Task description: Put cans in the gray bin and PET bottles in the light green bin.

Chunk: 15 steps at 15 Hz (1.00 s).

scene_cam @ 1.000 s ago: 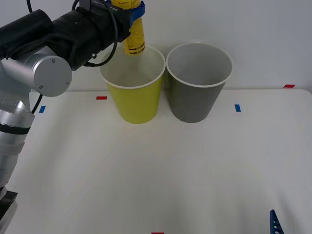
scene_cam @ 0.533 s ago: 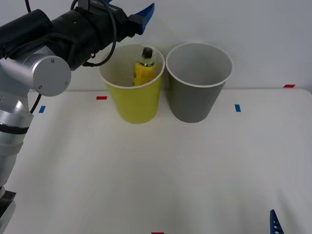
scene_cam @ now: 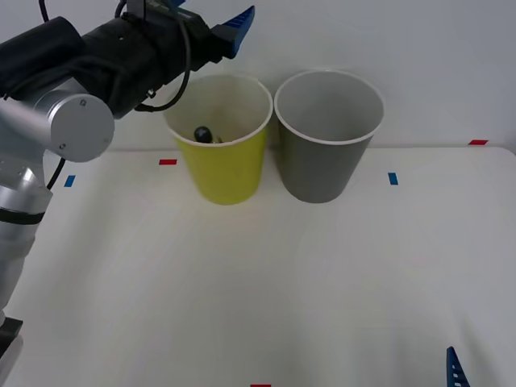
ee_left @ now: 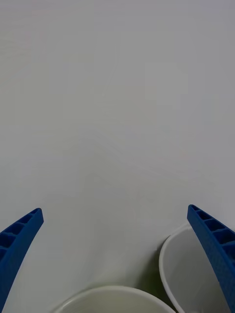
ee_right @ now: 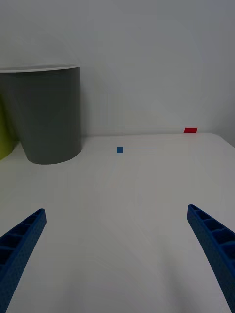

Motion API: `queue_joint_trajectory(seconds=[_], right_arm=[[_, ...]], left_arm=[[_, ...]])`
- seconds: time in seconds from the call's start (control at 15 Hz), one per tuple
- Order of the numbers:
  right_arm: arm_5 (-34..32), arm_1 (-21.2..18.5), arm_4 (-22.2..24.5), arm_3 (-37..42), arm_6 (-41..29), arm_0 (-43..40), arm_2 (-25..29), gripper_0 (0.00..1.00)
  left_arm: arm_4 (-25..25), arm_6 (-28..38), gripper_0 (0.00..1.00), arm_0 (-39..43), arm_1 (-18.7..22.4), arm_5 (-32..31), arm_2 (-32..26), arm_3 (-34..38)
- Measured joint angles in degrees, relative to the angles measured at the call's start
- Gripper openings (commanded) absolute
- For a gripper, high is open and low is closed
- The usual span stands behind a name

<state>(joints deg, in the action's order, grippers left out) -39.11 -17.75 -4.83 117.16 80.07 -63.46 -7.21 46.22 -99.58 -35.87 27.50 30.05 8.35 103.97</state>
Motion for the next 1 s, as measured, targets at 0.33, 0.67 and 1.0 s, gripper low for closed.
queue_joint_trajectory(seconds=[0.33, 0.67, 1.0], right_arm=[[0.00, 0.00, 0.00, 0.00, 0.00, 0.00, 0.00, 1.00], [0.00, 0.00, 0.00, 0.00, 0.00, 0.00, 0.00, 1.00], [0.00, 0.00, 0.00, 0.00, 0.00, 0.00, 0.00, 1.00]], left_arm=[[1.87, 0.48, 1.00, 12.75, 7.86, -0.01, -2.17, 13.02], [1.31, 0.57, 1.00, 27.22, 10.30, -0.99, -6.80, 23.54], [1.60, 0.58, 1.00, 37.38, 10.73, -1.56, -10.41, 29.58]])
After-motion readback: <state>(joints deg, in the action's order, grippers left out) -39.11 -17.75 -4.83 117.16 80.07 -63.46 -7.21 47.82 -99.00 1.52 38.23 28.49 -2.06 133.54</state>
